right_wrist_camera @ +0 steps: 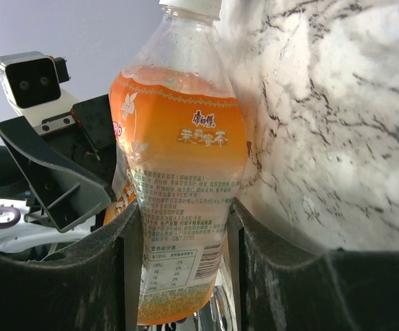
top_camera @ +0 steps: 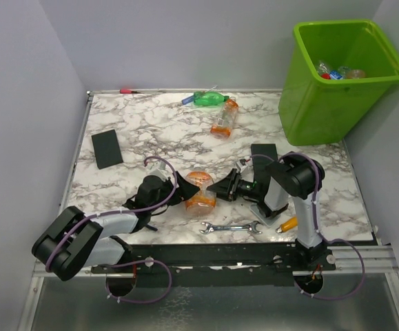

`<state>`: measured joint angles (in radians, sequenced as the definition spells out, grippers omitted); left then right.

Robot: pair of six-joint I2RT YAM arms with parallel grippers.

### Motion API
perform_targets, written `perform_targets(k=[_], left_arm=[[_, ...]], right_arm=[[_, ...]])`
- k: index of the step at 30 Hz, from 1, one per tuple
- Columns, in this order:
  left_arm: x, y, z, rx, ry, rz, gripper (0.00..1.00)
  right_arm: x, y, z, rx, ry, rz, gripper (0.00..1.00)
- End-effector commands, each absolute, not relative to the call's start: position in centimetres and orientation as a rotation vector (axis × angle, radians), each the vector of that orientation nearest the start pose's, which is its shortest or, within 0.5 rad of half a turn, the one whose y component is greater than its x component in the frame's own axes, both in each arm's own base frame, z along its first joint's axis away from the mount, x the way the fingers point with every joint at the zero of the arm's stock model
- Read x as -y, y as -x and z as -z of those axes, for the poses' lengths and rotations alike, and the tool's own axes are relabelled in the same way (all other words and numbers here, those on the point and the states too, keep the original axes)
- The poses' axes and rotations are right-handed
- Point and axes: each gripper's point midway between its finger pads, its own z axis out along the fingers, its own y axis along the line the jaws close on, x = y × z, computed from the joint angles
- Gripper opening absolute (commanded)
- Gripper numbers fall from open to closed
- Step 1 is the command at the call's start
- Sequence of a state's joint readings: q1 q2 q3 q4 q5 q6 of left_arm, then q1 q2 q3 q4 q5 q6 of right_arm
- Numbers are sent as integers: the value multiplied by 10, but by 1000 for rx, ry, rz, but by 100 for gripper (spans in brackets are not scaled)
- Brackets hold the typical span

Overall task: Put the plastic bottles in the bin
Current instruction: Pick up the plastic bottle at the center of the board.

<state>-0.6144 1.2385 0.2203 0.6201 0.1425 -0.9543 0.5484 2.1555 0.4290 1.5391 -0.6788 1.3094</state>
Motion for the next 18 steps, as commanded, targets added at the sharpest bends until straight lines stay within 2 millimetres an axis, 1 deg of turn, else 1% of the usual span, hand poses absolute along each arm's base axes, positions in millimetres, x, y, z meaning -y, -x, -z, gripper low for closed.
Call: perform_targets(k=[1,5,6,9,12,16,18], left_arm=[[264,-223,-111,-2027,162,1371,78],[270,-218,-121,-2001,121,1432,75],[271,-217,-123,-1999,113,1443,76],[273,-214,-128,-1989,87,1469,82],[275,-212,-135,-1970,63,1489,83],[276,-212,-145,-1931,52,1503,78],[275,-214,-150,-1903,58,1505,71]], right_arm=[[-312,-226,-34,-2105,-80,-1789,39],[-316,-235,-58,-1993,-31,-1786,39],[-318,-238,-64,-1974,-14,-1785,39],[-324,-244,-80,-1927,43,-1779,39],[-329,-248,-95,-1889,75,-1790,39],[-334,-247,-117,-1821,96,-1848,38],[-336,-244,-126,-1795,115,-1877,38]])
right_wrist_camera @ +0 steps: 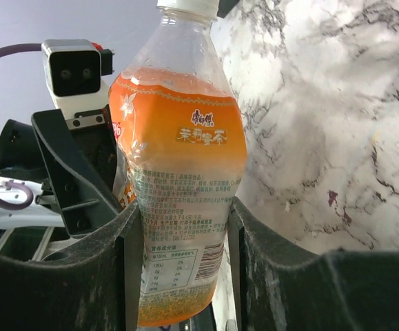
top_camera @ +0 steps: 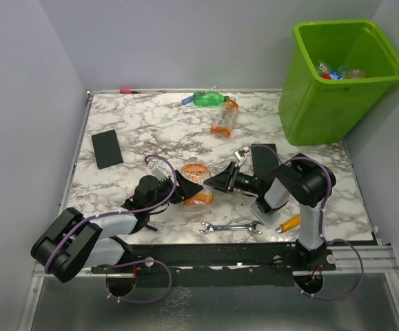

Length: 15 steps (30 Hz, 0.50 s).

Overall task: Put the plastic bottles in the bin
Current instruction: Pick up the plastic bottle at the center of the board.

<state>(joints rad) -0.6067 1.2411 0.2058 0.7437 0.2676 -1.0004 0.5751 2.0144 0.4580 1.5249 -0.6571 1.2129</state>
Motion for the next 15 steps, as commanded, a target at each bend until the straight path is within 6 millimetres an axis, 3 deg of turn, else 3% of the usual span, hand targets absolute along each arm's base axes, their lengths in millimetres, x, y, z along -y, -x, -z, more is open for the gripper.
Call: perform_targets(k=[1,5,10,14,15], left_arm=[[274,-215,-154,-1885,64,1507,67],[270,-218,-170,-1815,75,1500,40],[262,-218,-196,-1710,54,1487,35],[254,-221,-221,-1647,0,1410,34],[252,-223,-227,-1636,-23,1372,34]], right_arm=[[-337,-243,-130,-1786,123,-1885,38],[-336,-238,-140,-1778,150,-1893,43],[-332,-232,-149,-1841,195,-1842,80],[-322,-236,-163,-1927,317,-1599,99],[-317,-238,-170,-1937,351,-1514,100]])
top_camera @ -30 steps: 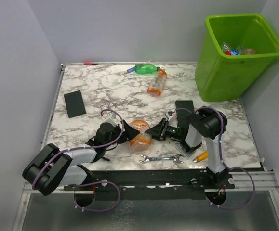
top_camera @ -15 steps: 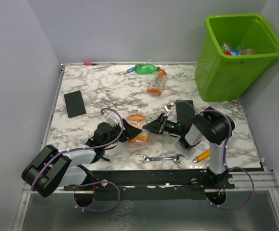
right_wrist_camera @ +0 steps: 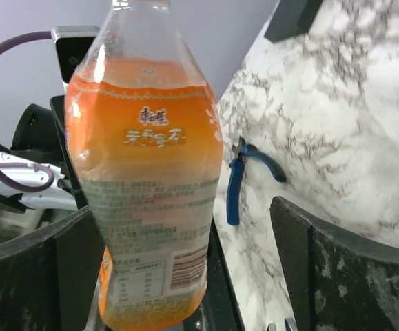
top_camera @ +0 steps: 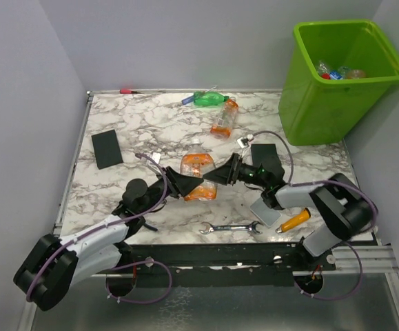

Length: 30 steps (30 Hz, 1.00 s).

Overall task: Put the plastic bottles in the bin
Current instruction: Pick up the plastic bottle at the center of the board.

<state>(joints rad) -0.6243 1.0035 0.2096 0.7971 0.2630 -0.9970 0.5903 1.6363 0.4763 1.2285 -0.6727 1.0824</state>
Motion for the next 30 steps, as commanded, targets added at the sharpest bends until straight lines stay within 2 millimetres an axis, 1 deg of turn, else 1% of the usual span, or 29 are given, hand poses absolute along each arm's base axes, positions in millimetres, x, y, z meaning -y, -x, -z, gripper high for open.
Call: perform_targets(k=[1,2,5,8,12,14,16,17,18,20,23,24,25,27,30], left_arm=[[249,-225,-232,-1634,-44,1330,34],[247,-227,-246,-1606,-78,1285,34],[241,-235,-263,-1586,-184,1141,34],[239,-243,-282,-1551,-292,1018,33],[242,-253,-306,-1465,-442,895,32],[244,-254,-309,-1415,-549,823,32],[244,-255,-302,-1370,-654,737,33],[242,-255,-295,-1343,-703,684,34],[239,-255,-288,-1312,-736,630,34],[231,-255,-280,-1255,-734,560,31],[220,-250,-283,-1194,-665,552,28],[219,-248,-283,-1181,-654,556,28],[218,-247,-283,-1172,-651,555,27],[215,-245,-284,-1158,-639,543,25],[209,-242,-290,-1123,-606,529,25]], right_arm=[[-311,-240,-179,-1950,377,-1435,100],[-304,-244,-191,-1939,401,-1355,100],[-283,-250,-230,-1896,459,-1145,100],[-265,-256,-271,-1858,466,-999,100],[-256,-262,-328,-1779,442,-937,99],[-254,-263,-361,-1713,410,-951,99],[-256,-264,-386,-1674,398,-975,99],[-259,-263,-394,-1670,416,-986,99],[-263,-266,-399,-1675,438,-984,98],[-265,-272,-406,-1687,452,-958,97],[-272,-269,-421,-1630,503,-989,96],[-275,-268,-423,-1625,513,-998,96],[-277,-270,-424,-1633,515,-1000,95],[-287,-274,-418,-1685,517,-1000,93],[-309,-273,-409,-1749,535,-979,90]])
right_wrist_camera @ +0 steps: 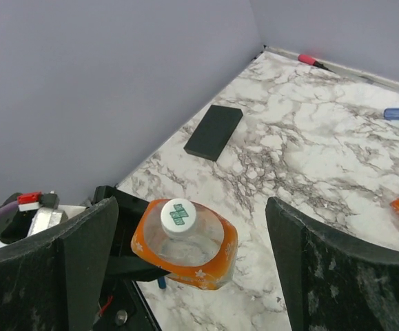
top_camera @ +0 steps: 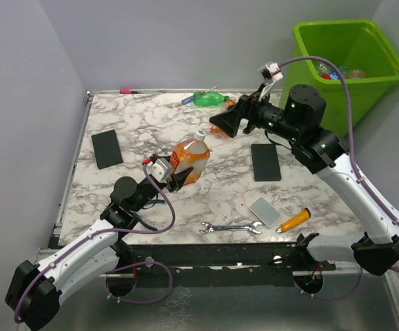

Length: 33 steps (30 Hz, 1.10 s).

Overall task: Put the plastic bottles in the bin
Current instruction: Pick up the plastic bottle at the center of the board.

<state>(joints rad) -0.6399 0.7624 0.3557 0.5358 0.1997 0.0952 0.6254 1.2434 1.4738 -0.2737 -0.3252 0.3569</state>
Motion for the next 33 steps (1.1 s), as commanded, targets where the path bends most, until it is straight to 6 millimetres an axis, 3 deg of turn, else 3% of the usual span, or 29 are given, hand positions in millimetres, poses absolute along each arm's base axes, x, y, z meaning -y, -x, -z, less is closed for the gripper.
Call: perform_targets(k=[1,8,16,23,24,25,27,29,33], left_arm=[[207,-241,-291,-1117,-597,524,25],[208,-239,-294,-1109,-584,539,25],[205,-241,-293,-1123,-556,529,25],[205,-245,-290,-1143,-548,531,30],[206,-244,-291,-1143,-548,536,33],[206,-244,-290,-1148,-540,542,48],[200,-252,-291,-1200,-437,561,94],[192,-263,-289,-1262,-332,554,99],[168,-276,-294,-1289,-163,489,99]], right_arm=[[-316,-273,-406,-1761,541,-967,90],[-343,-274,-396,-1749,450,-1019,74],[-367,-273,-380,-1742,465,-1074,57],[-372,-277,-370,-1745,494,-1049,18],[-371,-277,-368,-1753,495,-1043,9],[-369,-278,-367,-1762,490,-1028,2],[-360,-278,-379,-1757,481,-984,0],[-331,-285,-413,-1689,434,-847,0],[-251,-298,-485,-1577,277,-495,0]])
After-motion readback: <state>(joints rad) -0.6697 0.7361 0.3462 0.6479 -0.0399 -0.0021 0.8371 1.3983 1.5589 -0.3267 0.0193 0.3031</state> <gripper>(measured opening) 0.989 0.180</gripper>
